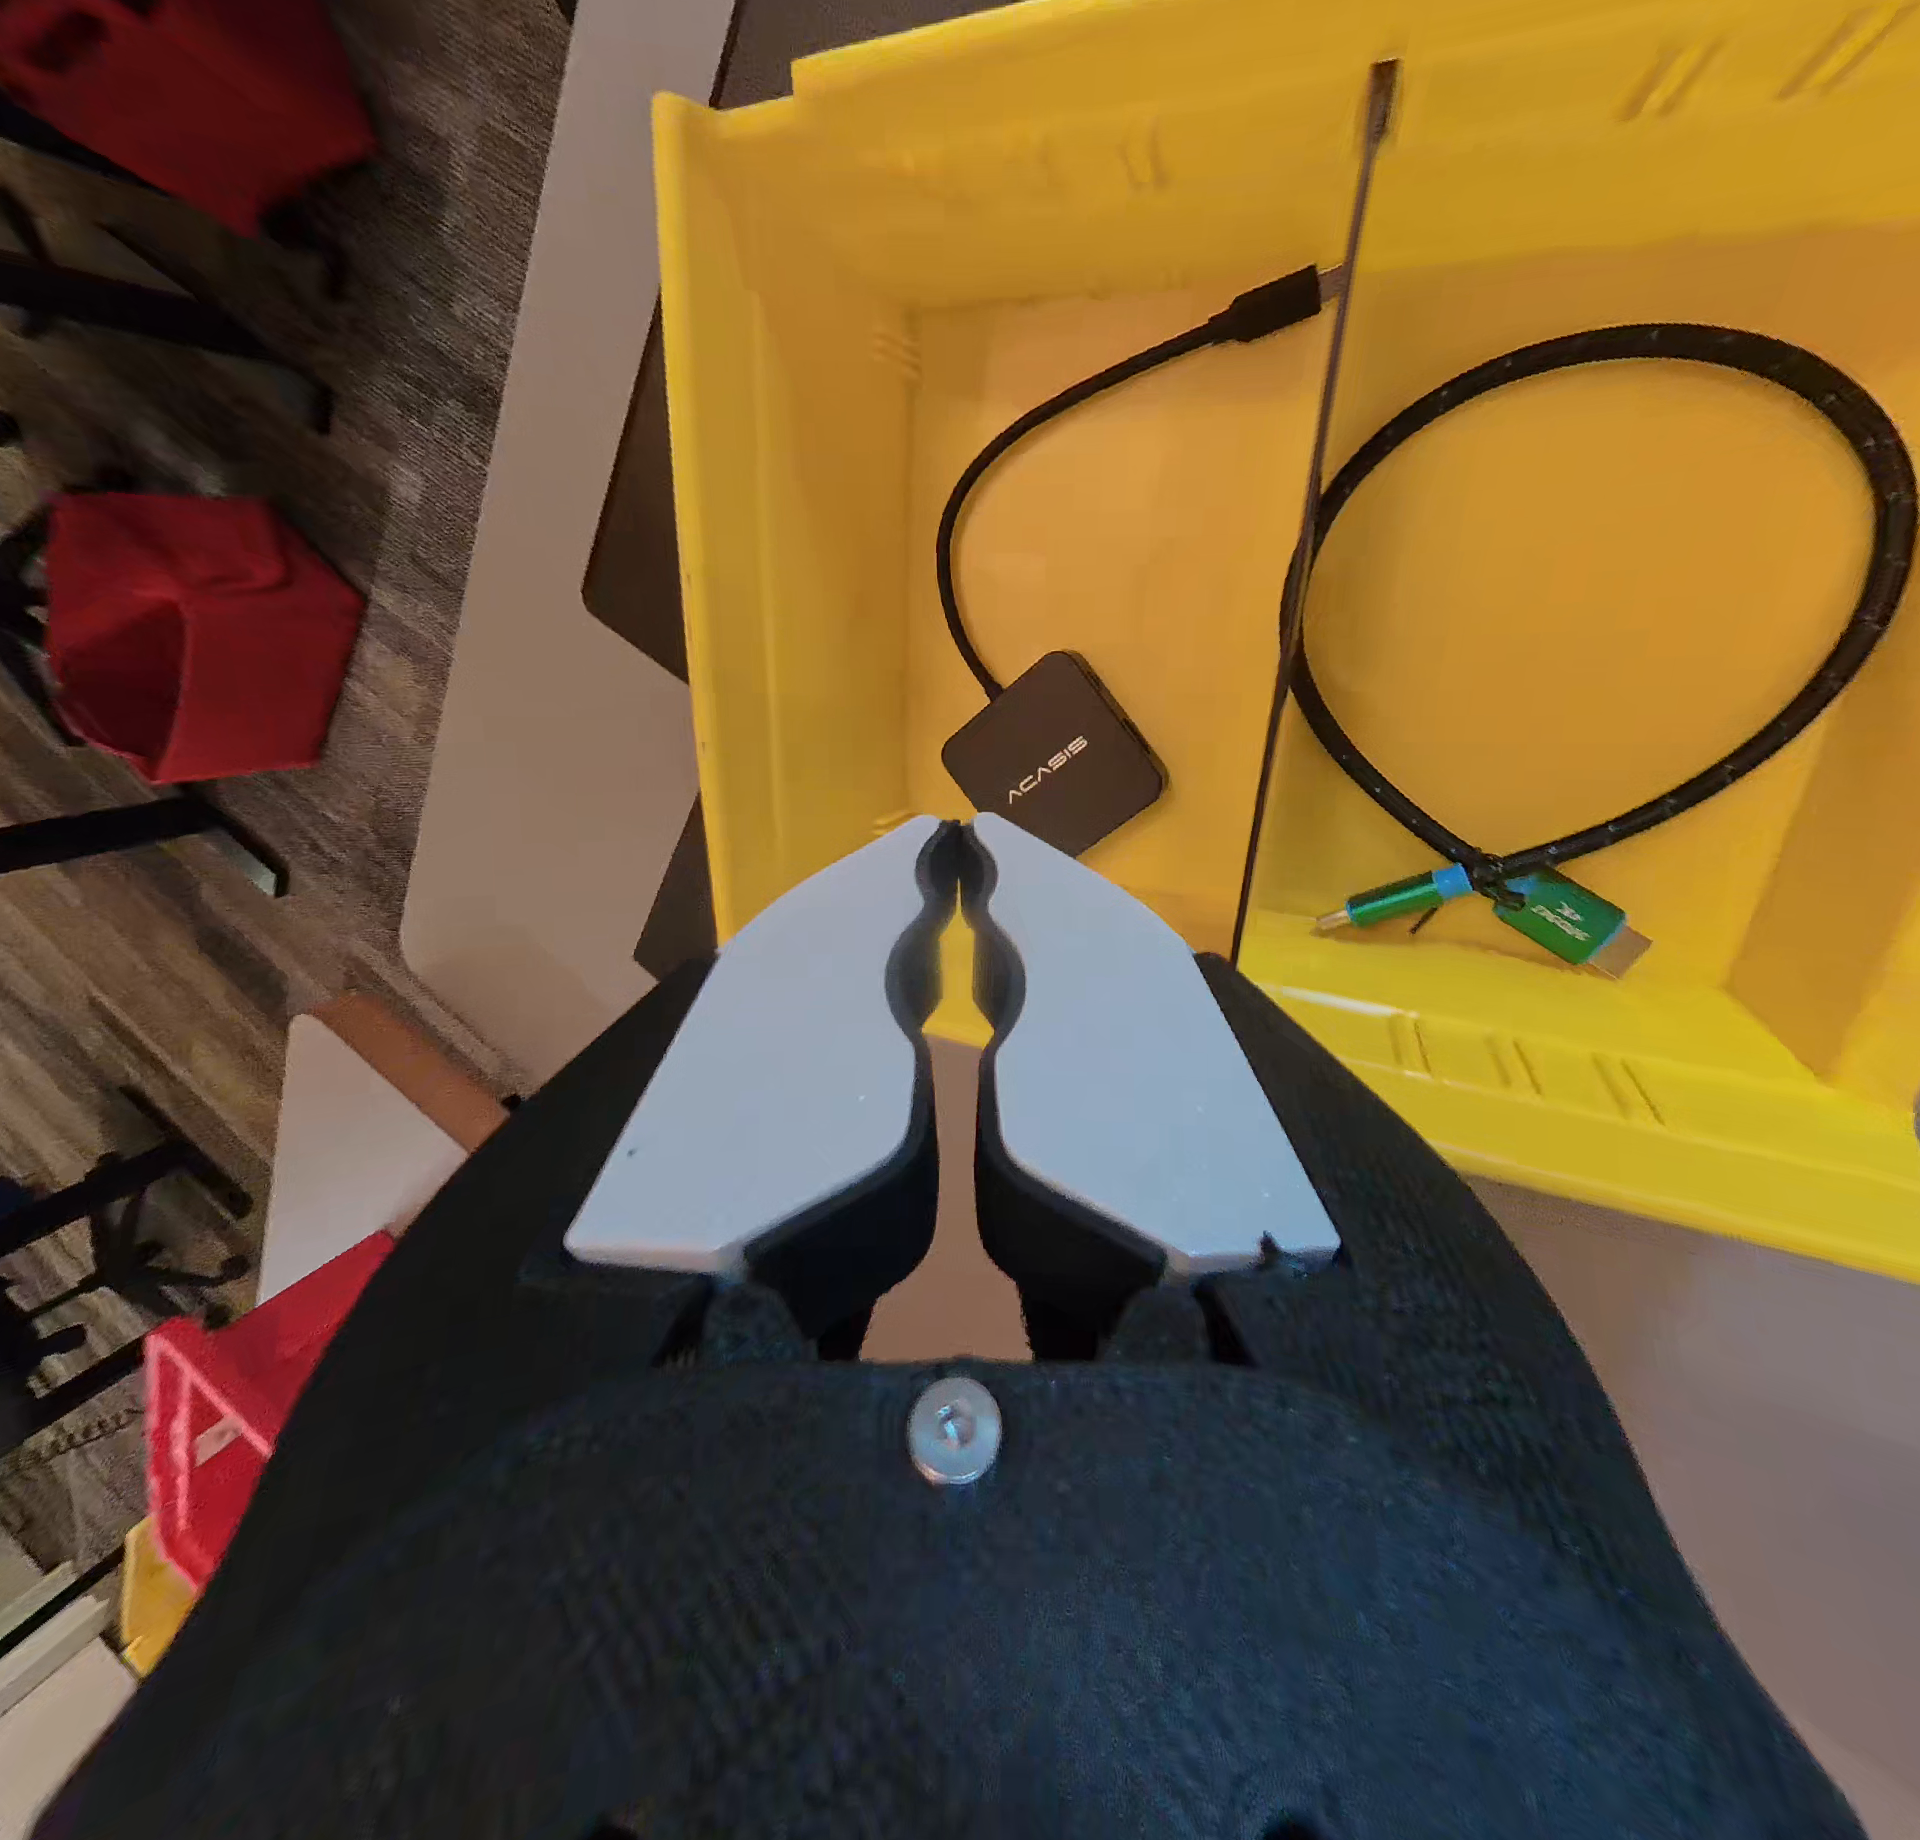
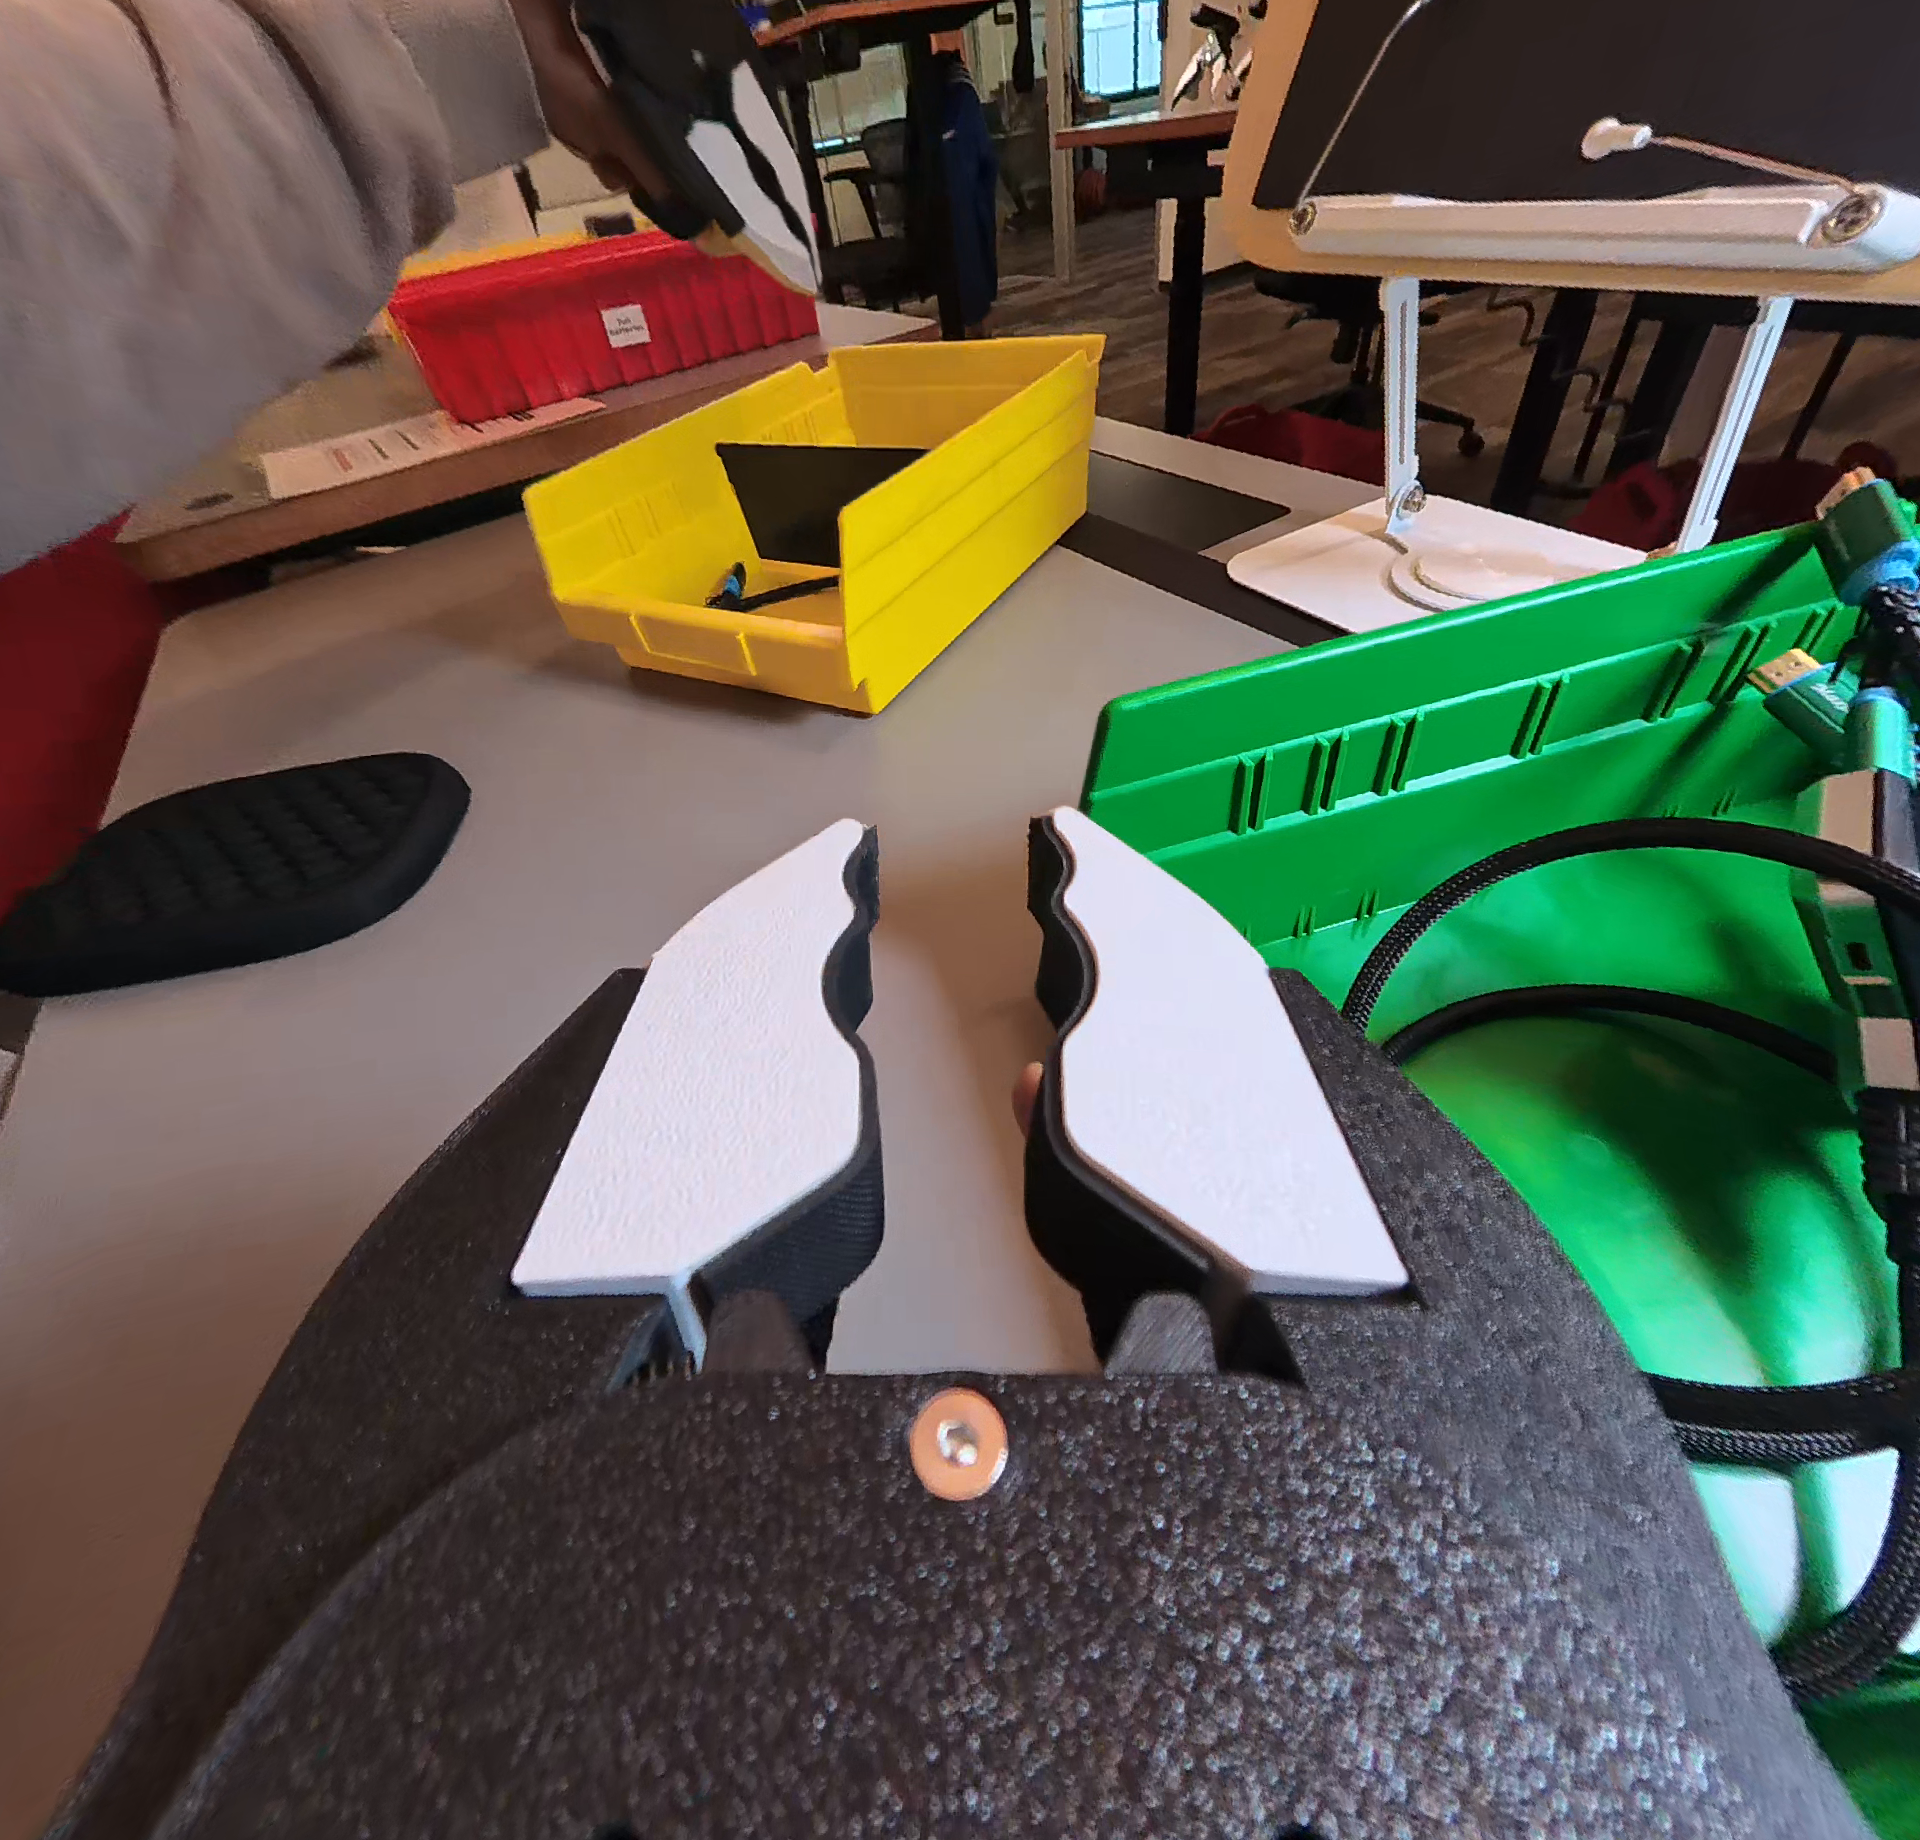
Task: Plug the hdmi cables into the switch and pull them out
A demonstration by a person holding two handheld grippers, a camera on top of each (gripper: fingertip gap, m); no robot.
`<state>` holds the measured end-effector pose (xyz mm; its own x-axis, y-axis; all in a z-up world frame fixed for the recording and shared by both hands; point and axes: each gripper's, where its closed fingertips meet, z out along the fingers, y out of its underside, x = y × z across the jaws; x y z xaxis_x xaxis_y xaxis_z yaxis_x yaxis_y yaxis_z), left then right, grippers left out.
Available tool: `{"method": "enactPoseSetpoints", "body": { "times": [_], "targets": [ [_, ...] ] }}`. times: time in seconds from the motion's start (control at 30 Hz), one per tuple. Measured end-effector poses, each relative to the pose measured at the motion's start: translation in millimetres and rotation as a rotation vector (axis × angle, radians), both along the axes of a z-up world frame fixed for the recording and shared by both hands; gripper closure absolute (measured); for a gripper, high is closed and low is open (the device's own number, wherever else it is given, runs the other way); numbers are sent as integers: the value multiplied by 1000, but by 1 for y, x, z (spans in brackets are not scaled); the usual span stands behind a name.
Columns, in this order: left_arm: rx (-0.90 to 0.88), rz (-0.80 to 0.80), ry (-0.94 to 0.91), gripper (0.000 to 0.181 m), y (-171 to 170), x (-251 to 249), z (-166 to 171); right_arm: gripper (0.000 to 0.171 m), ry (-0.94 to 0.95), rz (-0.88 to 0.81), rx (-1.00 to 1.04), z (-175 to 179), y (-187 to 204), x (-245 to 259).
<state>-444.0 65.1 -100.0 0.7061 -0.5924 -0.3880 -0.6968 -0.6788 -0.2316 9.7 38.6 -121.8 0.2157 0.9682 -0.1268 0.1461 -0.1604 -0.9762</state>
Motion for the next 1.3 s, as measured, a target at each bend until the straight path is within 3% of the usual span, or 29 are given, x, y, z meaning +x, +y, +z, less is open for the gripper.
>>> {"method": "enactPoseSetpoints", "body": {
  "times": [0.1,0.2,0.27,0.43,0.6,0.7,0.97,1.0,1.07,1.3],
  "targets": [
    [-8,-3,68,181,-9,0,3,144,13,2,3,4,-2,-1],
    [-57,33,98,181,-13,-4,-15,144,21,11,-10,5,-4,-2],
    [-81,81,45,159,-8,-2,-32,144,15,14,-19,2,-4,-3],
    [-213,268,-96,126,4,-7,-83,144,-12,9,-37,-9,-1,-3],
    [-379,478,-121,117,6,-24,-123,144,-40,14,-76,-22,5,-4],
    [-464,508,-99,111,2,-27,-142,144,-42,23,-107,-27,7,-4],
    [-493,408,-19,118,0,-32,-140,144,-11,36,-130,-22,6,-2],
    [-441,376,-35,144,6,-30,-131,144,-5,35,-128,-20,5,-2],
    [-295,337,-76,164,21,-25,-106,144,5,36,-122,-17,4,-2],
    [-191,251,-61,168,4,-14,-51,144,-5,60,-70,-12,-8,-8]
  ]
}}
